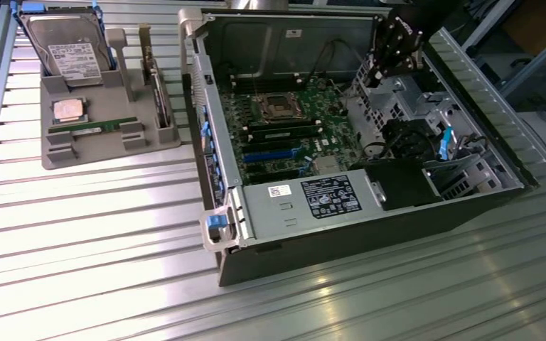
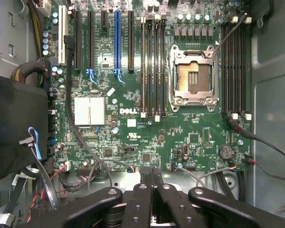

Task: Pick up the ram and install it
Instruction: 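Press down the ram until it locks into place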

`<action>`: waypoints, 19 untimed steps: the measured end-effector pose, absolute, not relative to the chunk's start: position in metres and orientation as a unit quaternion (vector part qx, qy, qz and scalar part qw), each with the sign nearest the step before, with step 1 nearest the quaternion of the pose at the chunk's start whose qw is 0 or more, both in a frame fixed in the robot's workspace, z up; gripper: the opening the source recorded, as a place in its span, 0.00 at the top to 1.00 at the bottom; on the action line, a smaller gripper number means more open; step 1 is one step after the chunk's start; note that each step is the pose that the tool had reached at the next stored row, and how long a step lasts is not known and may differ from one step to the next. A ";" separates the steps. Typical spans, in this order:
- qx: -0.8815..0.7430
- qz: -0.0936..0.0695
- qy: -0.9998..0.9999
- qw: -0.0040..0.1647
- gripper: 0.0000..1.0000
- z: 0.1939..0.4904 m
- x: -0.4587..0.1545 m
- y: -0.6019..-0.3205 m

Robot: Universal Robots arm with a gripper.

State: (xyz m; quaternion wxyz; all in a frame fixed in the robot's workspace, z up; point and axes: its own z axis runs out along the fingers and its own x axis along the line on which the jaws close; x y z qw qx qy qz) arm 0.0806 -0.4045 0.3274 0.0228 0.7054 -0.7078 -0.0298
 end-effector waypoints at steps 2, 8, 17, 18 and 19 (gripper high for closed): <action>0.705 -0.030 -0.708 0.023 0.90 0.327 0.081 -0.405; 0.699 -0.030 -0.714 0.023 0.90 0.327 0.081 -0.404; 0.610 -0.031 -0.792 0.020 0.90 0.327 0.081 -0.404; 0.593 -0.032 -0.804 0.019 0.90 0.327 0.080 -0.404; 0.581 -0.032 -0.813 0.019 0.90 0.327 0.080 -0.404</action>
